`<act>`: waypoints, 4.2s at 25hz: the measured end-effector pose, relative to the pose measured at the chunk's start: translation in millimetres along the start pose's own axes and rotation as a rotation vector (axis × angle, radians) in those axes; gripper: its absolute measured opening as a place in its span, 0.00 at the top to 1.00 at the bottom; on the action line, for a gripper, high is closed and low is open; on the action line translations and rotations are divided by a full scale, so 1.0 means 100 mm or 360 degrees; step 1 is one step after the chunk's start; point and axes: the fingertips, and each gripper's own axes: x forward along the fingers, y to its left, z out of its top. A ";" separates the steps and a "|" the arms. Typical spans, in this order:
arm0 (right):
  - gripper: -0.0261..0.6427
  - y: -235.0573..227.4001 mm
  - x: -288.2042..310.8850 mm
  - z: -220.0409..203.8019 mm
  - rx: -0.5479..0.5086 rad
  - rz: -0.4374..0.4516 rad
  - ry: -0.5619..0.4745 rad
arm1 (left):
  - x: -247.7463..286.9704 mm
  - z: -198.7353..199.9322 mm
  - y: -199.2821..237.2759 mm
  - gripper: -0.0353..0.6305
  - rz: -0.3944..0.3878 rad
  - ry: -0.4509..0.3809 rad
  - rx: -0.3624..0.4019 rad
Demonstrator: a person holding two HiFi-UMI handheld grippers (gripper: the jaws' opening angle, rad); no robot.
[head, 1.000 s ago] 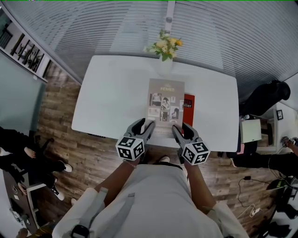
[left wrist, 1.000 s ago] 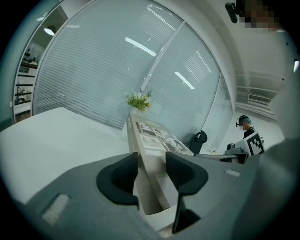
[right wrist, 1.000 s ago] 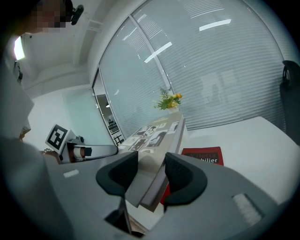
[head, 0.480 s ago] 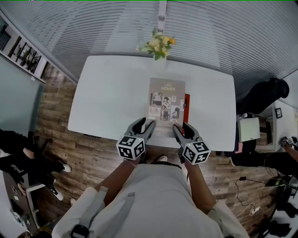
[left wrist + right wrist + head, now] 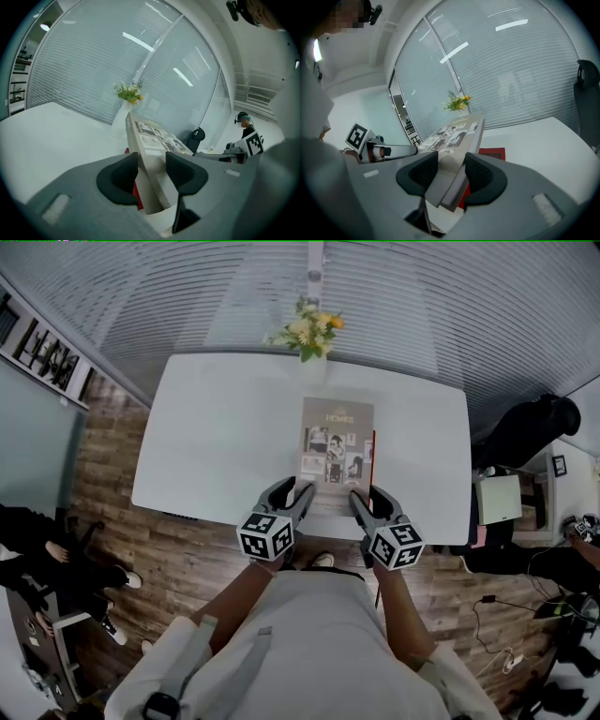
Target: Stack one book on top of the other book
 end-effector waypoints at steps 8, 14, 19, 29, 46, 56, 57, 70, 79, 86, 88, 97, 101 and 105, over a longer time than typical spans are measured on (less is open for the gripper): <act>0.70 -0.16 0.02 -0.09 0.0046 -0.0024 0.0021 | 0.15 -0.09 -0.01 0.67 -0.0007 0.0045 0.0014; 0.70 -0.27 0.01 -0.19 0.0082 -0.0030 0.0045 | 0.24 -0.20 -0.03 0.67 -0.0003 0.0085 0.0015; 0.70 -0.35 0.05 -0.26 0.0100 -0.0025 0.0076 | 0.32 -0.29 0.00 0.66 0.0004 0.0120 -0.0001; 0.70 -0.54 0.11 -0.42 0.0127 -0.0028 0.0119 | 0.50 -0.49 0.04 0.66 0.0015 0.0181 -0.0033; 0.70 -0.74 0.27 -0.69 0.0189 -0.0041 0.0193 | 0.70 -0.74 0.17 0.66 0.0025 0.0294 0.0004; 0.70 -0.82 0.32 -0.83 0.0216 -0.0051 0.0234 | 0.77 -0.87 0.21 0.66 0.0025 0.0364 0.0027; 0.70 -0.83 0.32 -0.84 0.0217 -0.0052 0.0239 | 0.78 -0.88 0.22 0.66 0.0027 0.0370 0.0028; 0.70 -0.92 0.37 -0.97 0.0258 -0.0075 0.0258 | 0.84 -1.00 0.26 0.65 0.0042 0.0426 0.0064; 0.70 -0.93 0.38 -0.99 0.0262 -0.0069 0.0231 | 0.86 -1.02 0.27 0.65 0.0015 0.0421 0.0065; 0.69 -0.93 0.36 -0.97 0.0242 -0.0093 0.0252 | 0.85 -1.02 0.28 0.63 -0.0008 0.0426 0.0008; 0.63 -0.95 0.35 -0.95 0.0237 -0.0105 0.0242 | 0.84 -1.01 0.31 0.62 -0.0008 0.0419 -0.0040; 0.64 -0.93 0.22 -0.67 0.0054 -0.0186 0.0183 | 0.67 -0.74 0.38 0.62 0.0009 0.0305 0.0012; 0.66 -0.82 0.18 -0.53 -0.0016 -0.0172 0.0142 | 0.58 -0.62 0.37 0.65 -0.0018 0.0230 -0.0013; 0.69 -0.68 0.17 -0.38 -0.0095 -0.0154 0.0104 | 0.50 -0.44 0.30 0.68 -0.0056 0.0154 0.0032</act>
